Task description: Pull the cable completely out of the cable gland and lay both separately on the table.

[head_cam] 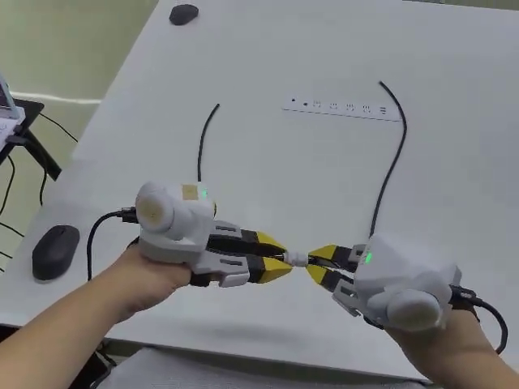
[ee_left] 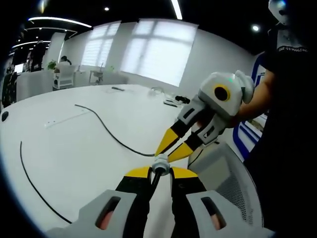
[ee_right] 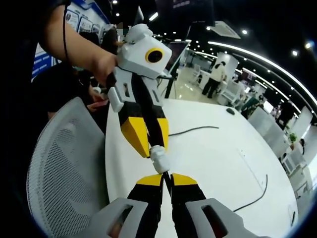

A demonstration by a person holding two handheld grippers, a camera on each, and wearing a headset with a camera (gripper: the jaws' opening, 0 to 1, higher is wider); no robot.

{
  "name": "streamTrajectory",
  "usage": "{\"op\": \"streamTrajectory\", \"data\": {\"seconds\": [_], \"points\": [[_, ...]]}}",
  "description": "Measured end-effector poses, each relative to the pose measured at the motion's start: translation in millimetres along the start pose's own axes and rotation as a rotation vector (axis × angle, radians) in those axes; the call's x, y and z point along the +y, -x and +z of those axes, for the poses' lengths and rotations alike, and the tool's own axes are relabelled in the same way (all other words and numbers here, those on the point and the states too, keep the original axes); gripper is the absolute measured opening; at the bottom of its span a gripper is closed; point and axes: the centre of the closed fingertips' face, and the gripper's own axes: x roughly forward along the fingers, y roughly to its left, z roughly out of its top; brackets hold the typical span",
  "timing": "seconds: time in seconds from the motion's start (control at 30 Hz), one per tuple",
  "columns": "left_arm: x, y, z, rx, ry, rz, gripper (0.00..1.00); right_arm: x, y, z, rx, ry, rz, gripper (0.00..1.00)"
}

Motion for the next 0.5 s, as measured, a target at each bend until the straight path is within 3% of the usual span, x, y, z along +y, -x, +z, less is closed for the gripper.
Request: {"op": "streamTrajectory", "data": {"seconds": [0.5], "points": [[4.1,0.1,4.0,0.001,-0.009,0.012,0.14,-7.3,-0.6,-5.5,0.014,-0.057,0.007,0.0]]}}
